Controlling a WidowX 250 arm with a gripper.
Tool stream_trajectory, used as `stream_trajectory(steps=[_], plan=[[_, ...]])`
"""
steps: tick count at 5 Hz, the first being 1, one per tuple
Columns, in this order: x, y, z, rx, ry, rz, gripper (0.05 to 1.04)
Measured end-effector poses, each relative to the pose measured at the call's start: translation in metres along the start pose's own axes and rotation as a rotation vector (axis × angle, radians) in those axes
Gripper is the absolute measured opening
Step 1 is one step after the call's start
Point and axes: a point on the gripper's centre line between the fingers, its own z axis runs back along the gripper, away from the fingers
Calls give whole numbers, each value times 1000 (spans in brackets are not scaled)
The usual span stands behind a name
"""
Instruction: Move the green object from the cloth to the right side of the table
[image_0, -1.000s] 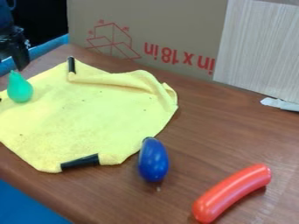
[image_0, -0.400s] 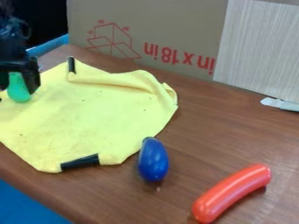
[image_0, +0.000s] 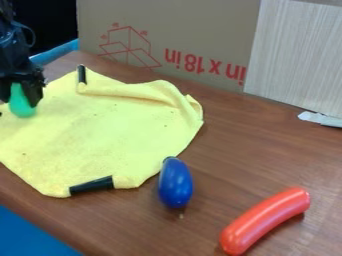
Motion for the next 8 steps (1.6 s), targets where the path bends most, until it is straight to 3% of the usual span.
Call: stream_trajectory(steps=[1, 3, 4, 7, 8], plan=[[-1, -3, 3, -12, -17, 10, 719], [-5, -34, 38, -56, -31, 63, 381], [-10, -82, 59, -85, -41, 48, 380], [-18, -201, 93, -124, 55, 26, 380], [-22, -240, 86, -115, 85, 22, 380]])
